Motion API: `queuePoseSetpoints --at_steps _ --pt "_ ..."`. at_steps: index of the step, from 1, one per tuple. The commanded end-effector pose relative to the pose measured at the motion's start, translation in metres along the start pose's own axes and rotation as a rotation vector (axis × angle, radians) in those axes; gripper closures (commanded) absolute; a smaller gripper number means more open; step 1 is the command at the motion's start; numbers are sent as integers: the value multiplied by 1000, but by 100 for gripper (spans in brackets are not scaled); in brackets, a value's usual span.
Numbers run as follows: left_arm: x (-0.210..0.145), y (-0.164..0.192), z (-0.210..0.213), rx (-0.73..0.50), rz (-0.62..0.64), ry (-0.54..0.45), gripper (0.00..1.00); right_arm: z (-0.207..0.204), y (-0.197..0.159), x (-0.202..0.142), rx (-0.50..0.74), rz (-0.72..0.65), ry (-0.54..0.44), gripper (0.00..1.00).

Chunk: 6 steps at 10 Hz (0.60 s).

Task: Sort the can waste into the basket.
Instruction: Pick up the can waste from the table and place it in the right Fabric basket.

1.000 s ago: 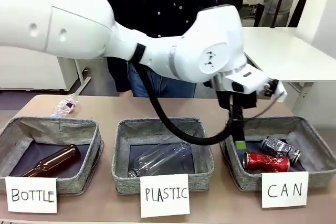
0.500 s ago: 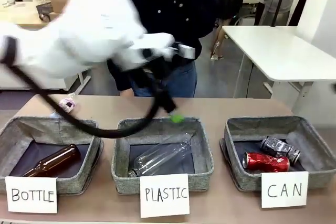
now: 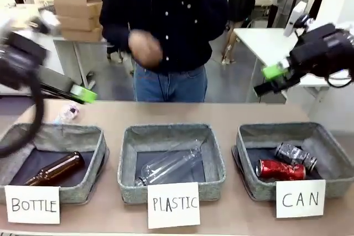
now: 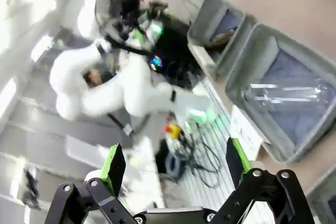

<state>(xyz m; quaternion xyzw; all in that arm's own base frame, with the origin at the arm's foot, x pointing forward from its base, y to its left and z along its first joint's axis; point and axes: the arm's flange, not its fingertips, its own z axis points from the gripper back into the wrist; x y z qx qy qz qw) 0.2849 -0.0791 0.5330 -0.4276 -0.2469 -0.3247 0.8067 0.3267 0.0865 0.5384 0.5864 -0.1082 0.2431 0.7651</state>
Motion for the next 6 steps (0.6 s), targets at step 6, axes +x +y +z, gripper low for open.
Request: queuePoseSetpoints --at_steps 6 --pt "15 -12 -34 89 -58 42 0 2 6 -8 -37 109 88 0"
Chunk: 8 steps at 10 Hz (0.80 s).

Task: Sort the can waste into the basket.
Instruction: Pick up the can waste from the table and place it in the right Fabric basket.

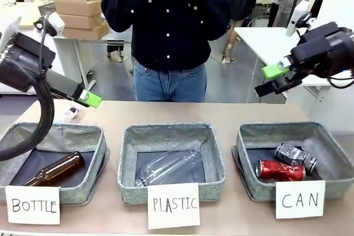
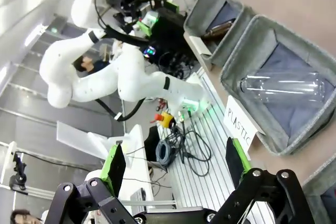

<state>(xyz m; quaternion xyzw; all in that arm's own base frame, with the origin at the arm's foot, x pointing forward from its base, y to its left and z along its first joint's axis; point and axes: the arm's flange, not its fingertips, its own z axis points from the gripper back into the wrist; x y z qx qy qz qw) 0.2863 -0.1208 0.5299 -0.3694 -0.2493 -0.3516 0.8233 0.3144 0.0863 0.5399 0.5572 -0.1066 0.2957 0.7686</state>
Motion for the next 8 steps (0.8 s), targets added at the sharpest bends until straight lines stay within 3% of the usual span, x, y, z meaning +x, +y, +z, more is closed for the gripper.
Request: queuePoseSetpoints --at_steps 1,8 --pt "3 4 3 -7 6 -24 0 3 -1 1 -1 25 8 0" --pt "3 4 3 -7 6 -24 0 3 -1 1 -1 25 8 0"
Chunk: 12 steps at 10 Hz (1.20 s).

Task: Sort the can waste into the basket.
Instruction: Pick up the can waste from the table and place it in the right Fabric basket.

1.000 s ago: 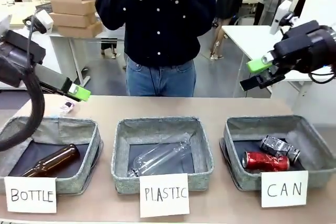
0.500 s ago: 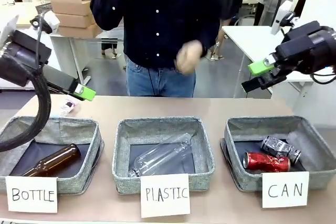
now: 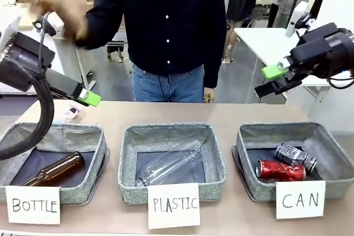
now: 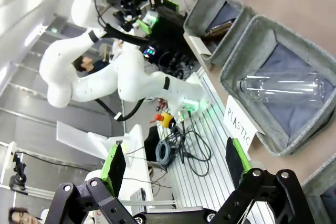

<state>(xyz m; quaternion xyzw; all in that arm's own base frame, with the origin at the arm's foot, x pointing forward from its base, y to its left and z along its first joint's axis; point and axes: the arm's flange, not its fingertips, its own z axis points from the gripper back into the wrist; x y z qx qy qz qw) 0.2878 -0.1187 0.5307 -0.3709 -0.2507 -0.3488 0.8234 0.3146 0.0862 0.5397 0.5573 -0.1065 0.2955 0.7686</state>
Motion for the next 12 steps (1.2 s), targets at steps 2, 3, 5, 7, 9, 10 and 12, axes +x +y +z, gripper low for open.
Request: queuePoseSetpoints --at_steps 2,3,5,7,9,10,12 --pt "2 2 1 -7 2 -18 0 3 -1 1 -1 26 8 0" --pt "2 2 1 -7 2 -18 0 3 -1 1 -1 26 8 0" --pt "2 2 1 -7 2 -18 0 3 -1 1 -1 26 8 0" --pt "2 2 1 -7 2 -18 0 3 -1 1 -1 26 8 0" --pt "2 2 1 -7 2 -18 0 3 -1 1 -1 26 8 0" --pt "2 2 1 -7 2 -18 0 3 -1 1 -1 26 8 0" --pt "2 2 1 -7 2 -18 0 3 -1 1 -1 26 8 0"
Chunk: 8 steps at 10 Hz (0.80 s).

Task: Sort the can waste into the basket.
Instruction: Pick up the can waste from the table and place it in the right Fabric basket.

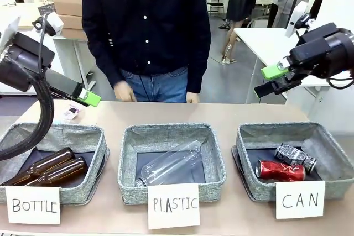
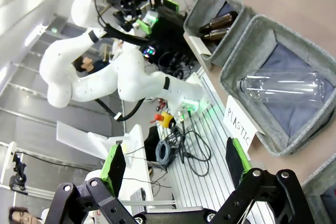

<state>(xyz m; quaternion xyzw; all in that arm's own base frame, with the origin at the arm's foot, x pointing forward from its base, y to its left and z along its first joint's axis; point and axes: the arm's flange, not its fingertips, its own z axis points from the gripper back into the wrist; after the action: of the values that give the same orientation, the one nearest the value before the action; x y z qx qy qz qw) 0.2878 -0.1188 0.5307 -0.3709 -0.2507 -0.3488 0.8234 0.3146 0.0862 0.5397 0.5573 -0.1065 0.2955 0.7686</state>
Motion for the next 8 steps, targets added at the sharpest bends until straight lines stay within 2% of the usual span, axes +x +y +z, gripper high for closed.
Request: queuePoseSetpoints --at_steps 1,8 --pt "2 2 1 -7 2 -18 0 3 -1 1 -1 26 8 0" --pt "2 2 1 -7 2 -18 0 3 -1 1 -1 26 8 0"
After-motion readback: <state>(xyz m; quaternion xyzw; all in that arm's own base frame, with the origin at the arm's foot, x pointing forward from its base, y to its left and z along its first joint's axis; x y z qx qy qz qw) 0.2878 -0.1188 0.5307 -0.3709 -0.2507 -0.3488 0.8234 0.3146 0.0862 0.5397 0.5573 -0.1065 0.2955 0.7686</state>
